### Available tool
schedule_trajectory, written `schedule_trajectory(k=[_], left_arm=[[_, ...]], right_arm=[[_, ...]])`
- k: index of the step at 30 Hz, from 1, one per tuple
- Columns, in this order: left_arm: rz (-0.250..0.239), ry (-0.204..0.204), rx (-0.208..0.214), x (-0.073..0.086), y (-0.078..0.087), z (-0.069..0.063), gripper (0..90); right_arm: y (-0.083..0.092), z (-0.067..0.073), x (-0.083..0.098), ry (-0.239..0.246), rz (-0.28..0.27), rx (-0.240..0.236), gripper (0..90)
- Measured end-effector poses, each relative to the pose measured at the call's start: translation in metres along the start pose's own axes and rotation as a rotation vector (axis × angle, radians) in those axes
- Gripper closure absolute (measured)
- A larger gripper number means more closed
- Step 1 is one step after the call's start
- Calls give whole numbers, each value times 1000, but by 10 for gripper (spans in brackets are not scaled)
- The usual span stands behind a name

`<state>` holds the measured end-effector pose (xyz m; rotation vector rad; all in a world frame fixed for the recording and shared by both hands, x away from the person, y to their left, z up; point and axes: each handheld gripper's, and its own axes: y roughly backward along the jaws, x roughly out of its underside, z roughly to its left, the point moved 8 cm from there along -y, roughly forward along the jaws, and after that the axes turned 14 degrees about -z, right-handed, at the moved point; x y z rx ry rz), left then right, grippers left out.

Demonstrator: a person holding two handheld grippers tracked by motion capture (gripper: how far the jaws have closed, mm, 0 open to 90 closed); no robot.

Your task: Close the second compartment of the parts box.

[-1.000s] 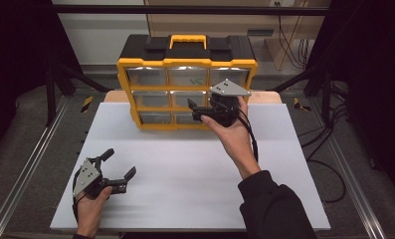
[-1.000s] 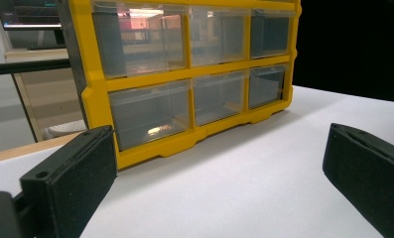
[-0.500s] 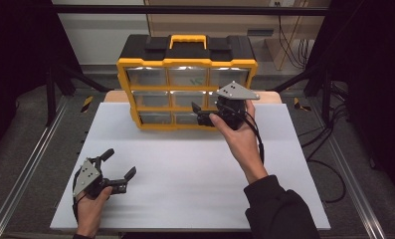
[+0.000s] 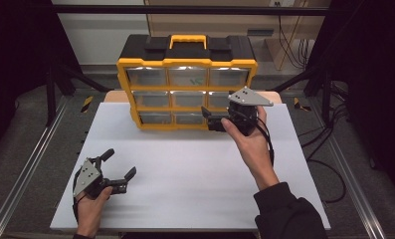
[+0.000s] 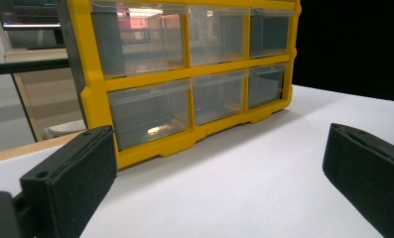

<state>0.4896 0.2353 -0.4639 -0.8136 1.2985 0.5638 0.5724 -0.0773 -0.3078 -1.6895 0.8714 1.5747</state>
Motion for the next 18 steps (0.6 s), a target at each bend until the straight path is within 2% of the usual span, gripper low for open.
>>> schedule_trajectory(k=[18], left_arm=[[-3,4,-7,-1,2,1,2]], right_arm=[[37,-19,5,-7,7,27,27]])
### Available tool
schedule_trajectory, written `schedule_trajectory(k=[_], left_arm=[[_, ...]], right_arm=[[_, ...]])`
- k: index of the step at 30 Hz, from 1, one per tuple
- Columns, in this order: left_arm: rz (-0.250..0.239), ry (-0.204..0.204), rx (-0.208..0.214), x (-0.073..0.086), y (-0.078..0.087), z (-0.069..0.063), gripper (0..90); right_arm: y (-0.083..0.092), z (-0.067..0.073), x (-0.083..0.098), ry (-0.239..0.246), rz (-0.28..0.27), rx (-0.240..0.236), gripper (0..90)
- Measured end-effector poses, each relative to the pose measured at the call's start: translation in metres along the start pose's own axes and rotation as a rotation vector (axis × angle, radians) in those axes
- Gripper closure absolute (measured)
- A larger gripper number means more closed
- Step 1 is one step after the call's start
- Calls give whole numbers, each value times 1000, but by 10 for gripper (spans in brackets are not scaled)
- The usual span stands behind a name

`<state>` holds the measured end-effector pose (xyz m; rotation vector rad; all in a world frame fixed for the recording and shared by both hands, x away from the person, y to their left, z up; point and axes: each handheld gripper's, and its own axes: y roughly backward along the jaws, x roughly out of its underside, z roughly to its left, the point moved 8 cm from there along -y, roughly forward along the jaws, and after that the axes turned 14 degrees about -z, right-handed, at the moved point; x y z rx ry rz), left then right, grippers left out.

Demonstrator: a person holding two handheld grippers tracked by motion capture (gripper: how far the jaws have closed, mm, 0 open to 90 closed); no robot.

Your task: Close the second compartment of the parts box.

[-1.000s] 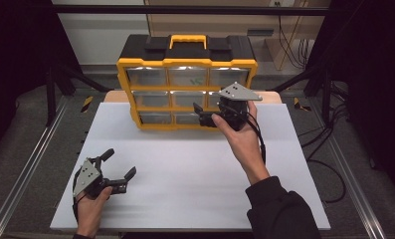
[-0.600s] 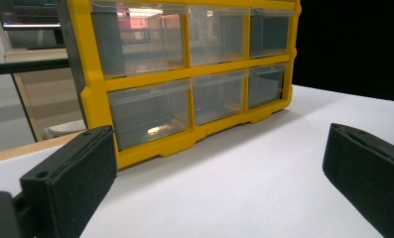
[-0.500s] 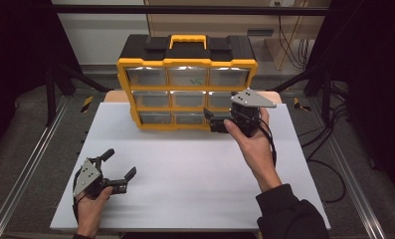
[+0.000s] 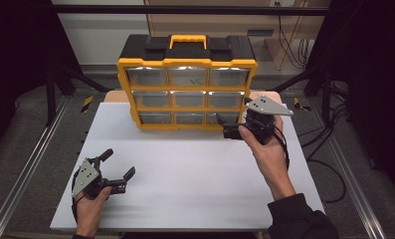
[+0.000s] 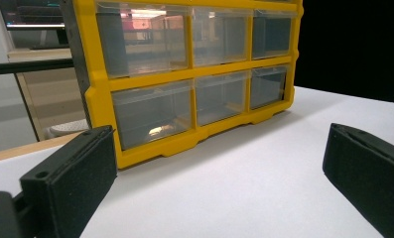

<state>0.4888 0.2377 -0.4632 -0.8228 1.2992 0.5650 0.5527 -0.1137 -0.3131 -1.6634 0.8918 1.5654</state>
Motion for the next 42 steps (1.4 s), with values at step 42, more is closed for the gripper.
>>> schedule_trajectory(k=[42], left_arm=[[22,-7,7,2,3,-4,2]], right_arm=[[89,-53,66,-48,52,135,40]])
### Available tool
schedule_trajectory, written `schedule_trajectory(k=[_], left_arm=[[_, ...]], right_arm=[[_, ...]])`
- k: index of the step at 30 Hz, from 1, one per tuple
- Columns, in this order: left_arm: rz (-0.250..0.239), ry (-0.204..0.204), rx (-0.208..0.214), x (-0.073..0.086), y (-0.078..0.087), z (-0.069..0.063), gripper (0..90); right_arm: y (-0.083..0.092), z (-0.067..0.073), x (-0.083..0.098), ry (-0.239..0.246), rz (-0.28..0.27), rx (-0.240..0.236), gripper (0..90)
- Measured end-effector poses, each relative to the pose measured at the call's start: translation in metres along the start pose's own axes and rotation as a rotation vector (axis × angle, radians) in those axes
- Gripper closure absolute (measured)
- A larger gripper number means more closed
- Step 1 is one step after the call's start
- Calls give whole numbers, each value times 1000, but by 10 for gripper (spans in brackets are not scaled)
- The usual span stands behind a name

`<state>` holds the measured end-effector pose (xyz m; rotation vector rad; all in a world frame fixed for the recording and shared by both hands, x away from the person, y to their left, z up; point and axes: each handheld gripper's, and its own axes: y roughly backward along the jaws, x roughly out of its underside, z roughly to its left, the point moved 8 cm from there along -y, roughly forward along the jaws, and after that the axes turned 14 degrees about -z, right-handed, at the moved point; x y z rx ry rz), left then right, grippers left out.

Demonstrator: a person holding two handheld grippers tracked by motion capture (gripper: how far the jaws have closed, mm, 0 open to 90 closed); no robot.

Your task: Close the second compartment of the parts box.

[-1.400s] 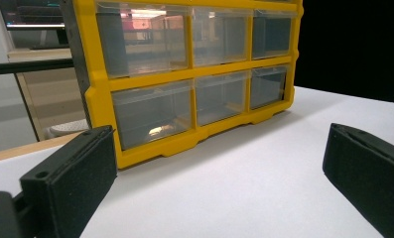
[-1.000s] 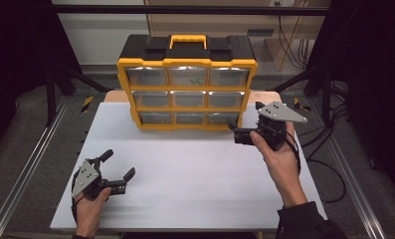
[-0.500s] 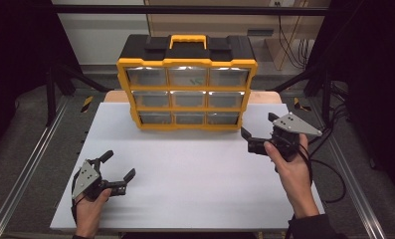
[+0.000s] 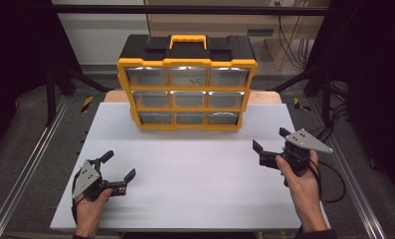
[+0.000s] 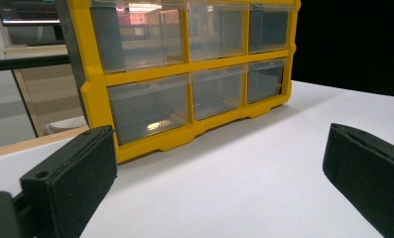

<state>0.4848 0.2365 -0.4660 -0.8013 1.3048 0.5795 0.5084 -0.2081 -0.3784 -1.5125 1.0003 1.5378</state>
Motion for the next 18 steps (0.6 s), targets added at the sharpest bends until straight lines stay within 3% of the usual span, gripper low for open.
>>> schedule_trajectory(k=[18], left_arm=[[4,-2,4,0,0,-2,2]], right_arm=[[19,-15,34,1,23,40,44]])
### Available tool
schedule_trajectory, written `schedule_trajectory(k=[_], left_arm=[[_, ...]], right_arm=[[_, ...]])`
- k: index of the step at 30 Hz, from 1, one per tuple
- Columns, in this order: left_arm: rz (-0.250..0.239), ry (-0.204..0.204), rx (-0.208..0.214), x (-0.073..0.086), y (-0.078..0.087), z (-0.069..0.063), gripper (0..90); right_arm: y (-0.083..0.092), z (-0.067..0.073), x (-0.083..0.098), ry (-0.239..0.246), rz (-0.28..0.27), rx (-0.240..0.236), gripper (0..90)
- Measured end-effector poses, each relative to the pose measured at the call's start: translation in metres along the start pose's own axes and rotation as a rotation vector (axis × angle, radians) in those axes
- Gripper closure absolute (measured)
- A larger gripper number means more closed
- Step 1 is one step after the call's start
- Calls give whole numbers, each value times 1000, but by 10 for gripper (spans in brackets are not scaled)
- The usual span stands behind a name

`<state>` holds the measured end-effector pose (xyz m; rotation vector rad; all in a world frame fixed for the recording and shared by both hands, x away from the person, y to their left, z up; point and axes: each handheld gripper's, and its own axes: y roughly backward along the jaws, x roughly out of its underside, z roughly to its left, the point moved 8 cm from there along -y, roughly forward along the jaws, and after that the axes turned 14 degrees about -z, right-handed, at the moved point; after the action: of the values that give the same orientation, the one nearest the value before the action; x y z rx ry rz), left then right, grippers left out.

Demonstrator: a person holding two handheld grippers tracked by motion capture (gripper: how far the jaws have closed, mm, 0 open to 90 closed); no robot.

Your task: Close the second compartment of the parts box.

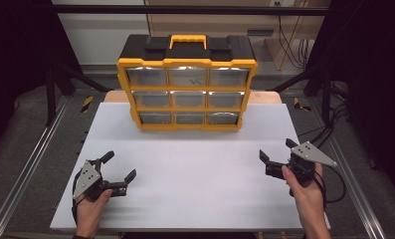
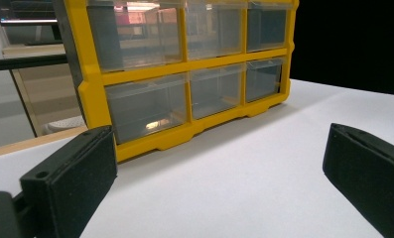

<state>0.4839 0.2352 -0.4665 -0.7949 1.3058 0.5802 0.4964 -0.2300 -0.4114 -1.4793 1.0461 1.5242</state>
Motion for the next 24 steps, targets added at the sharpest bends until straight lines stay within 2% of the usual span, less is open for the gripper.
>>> schedule_trajectory(k=[9,12,13,17,24], left_arm=[[3,-2,2,1,0,-1,2],[4,-2,2,1,-1,-1,2],[4,-3,2,1,-1,-1,2],[8,-6,4,2,-1,-1,2],[14,-9,9,3,-2,-2,2]], right_arm=[[3,-6,20,8,-3,10,48],[4,-6,25,-24,-14,14,55],[4,-8,27,-12,-18,17,56],[4,-10,38,-26,-10,23,55],[-4,-11,46,-31,-46,32,60]])
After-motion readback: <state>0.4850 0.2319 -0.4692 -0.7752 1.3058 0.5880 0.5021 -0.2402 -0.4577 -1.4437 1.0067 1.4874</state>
